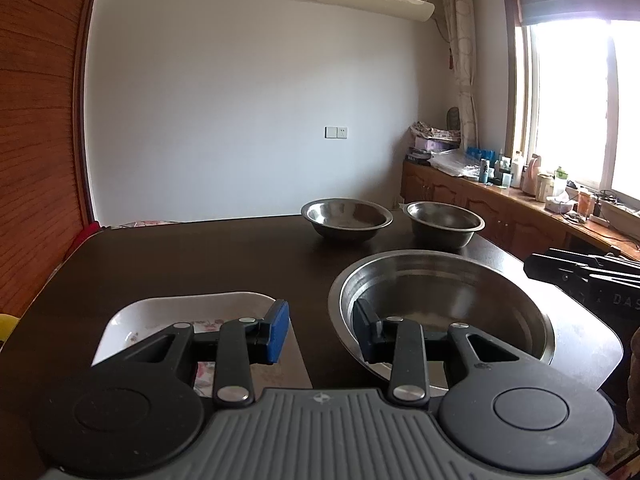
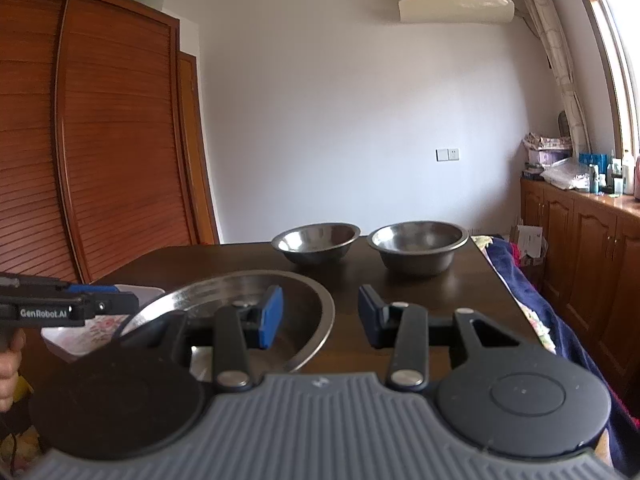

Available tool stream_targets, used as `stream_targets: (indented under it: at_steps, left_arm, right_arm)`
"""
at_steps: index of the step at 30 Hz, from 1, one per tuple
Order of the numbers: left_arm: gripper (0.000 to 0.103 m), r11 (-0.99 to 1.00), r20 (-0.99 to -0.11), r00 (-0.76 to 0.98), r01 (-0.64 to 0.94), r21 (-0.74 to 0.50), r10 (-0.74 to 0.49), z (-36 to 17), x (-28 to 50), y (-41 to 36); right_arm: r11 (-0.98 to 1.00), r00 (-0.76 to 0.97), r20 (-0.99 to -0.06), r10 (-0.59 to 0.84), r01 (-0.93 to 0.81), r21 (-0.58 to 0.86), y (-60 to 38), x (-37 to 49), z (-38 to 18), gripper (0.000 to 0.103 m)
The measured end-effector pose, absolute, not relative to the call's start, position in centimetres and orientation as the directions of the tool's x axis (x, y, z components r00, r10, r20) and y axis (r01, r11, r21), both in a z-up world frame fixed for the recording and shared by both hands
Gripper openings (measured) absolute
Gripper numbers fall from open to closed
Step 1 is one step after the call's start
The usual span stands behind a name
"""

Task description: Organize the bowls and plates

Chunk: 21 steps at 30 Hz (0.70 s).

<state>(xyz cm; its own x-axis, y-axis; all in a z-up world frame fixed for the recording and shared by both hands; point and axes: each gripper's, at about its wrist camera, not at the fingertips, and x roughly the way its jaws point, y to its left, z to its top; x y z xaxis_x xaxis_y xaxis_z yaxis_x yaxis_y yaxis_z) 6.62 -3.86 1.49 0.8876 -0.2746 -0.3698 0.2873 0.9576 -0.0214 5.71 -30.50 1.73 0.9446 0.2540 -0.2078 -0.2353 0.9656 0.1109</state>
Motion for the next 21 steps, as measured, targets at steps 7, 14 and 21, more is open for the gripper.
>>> stream_targets:
  at_steps: [7,14,21]
  left_arm:
    - [0.066,0.958,-0.363,0.891,0.286,-0.019,-0.273,1.7,6.5,-3.8]
    - [0.067,0.959,-0.363,0.892,0.284,-0.01,-0.269,1.9,6.6,-3.7]
    - [0.069,0.955,-0.347,0.897,0.295,0.008,-0.274,3.4,8.0,-3.6]
  right_arm:
    - [0.965,0.945,-0.197,0.26,-0.244,0.101,-30.3,5.5,2.3,0.044]
    - [0.965,0.946,-0.192,0.262,-0.25,0.084,-30.2,5.4,2.6,0.045]
    - [0.964,0.944,-0.198,0.264,-0.255,0.07,-30.1,5.8,3.2,0.046]
